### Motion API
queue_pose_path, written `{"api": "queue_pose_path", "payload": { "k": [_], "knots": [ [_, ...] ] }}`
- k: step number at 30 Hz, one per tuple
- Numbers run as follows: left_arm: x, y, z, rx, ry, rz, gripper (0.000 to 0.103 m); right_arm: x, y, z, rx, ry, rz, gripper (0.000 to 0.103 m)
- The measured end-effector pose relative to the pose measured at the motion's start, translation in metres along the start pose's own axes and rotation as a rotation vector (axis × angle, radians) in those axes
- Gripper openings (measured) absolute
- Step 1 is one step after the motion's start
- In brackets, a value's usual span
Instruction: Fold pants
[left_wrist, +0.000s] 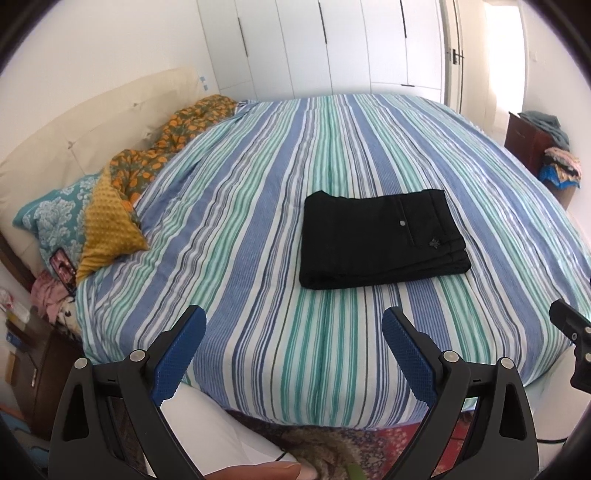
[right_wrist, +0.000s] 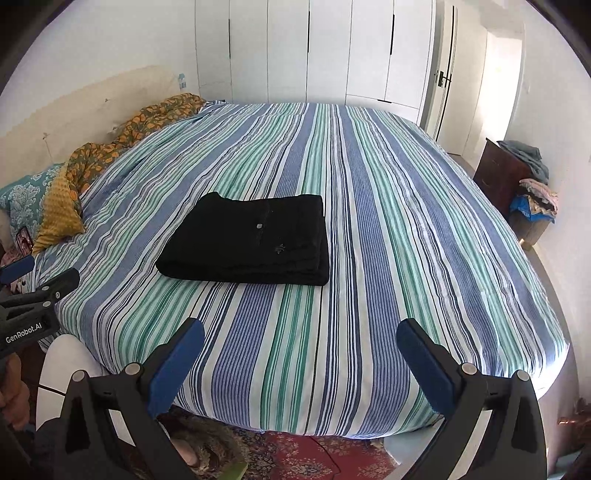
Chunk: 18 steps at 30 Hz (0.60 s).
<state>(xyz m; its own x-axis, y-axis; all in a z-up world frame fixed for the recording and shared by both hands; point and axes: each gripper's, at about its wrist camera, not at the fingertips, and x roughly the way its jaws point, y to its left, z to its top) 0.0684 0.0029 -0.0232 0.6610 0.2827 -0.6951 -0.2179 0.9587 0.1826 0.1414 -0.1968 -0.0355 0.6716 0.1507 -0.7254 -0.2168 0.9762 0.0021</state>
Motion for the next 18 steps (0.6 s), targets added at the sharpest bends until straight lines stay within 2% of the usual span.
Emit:
{"api": "queue_pose_path", "payload": {
  "k": [18],
  "knots": [
    [0.0023, -0.0041, -0.0029, 0.01, 0.005, 0.005, 0.097, 0.0017, 0.0061, -0.0013, -0.019, 0.015, -0.001, 0.103]
  ]
}}
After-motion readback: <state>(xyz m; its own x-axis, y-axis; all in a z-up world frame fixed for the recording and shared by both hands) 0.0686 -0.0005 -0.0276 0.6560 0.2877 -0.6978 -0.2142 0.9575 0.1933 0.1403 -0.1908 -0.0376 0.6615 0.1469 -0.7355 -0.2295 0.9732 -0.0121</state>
